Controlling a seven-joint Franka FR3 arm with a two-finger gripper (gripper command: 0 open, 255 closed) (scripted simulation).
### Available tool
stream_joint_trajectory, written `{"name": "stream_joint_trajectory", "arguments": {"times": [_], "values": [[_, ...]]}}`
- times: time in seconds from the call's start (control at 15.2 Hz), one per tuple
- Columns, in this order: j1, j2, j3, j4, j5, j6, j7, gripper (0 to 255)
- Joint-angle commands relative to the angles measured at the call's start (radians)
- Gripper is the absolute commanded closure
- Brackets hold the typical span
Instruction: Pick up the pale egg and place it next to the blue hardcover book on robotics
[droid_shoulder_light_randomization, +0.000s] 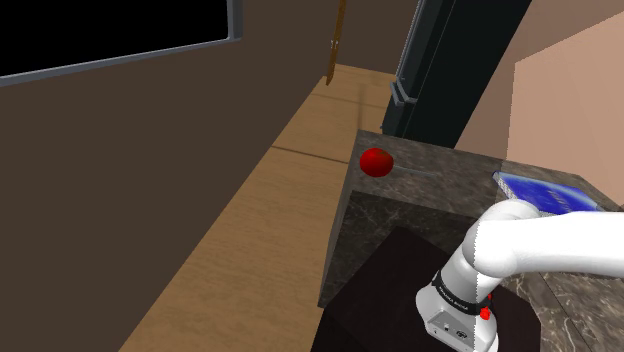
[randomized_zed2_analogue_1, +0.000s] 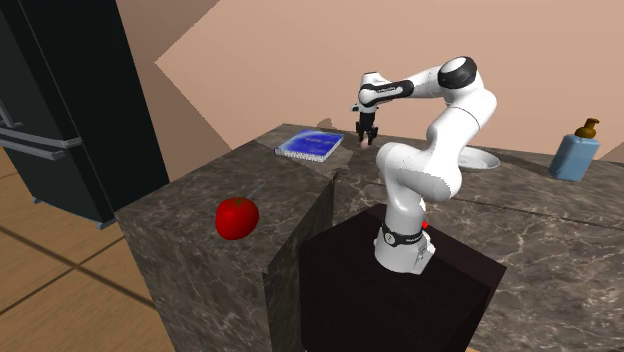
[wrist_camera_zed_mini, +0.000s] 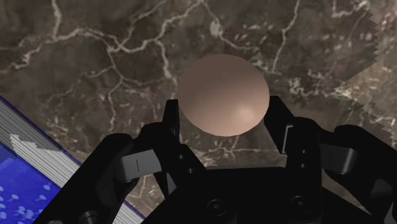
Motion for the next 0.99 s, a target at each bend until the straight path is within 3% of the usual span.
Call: {"name": "stream_joint_trajectory", "arguments": {"times": [0.0, 0.26, 0.33, 0.66, 0.92], "values": [[0.001, -0.004, -0.004, -0.004, -0.001, 0.002, 0.001, 255], [0.001, -0.004, -0.004, -0.004, -0.002, 0.002, 0.001, 255], [0.003, -0.004, -0.004, -0.003, -0.001, 0.001, 0.001, 0], [0.001, -0.004, -0.004, -0.004, -0.002, 0.002, 0.001, 0], [-0.018, 0.041, 0.067, 0.040, 0.060, -0.075, -0.026, 0]]}}
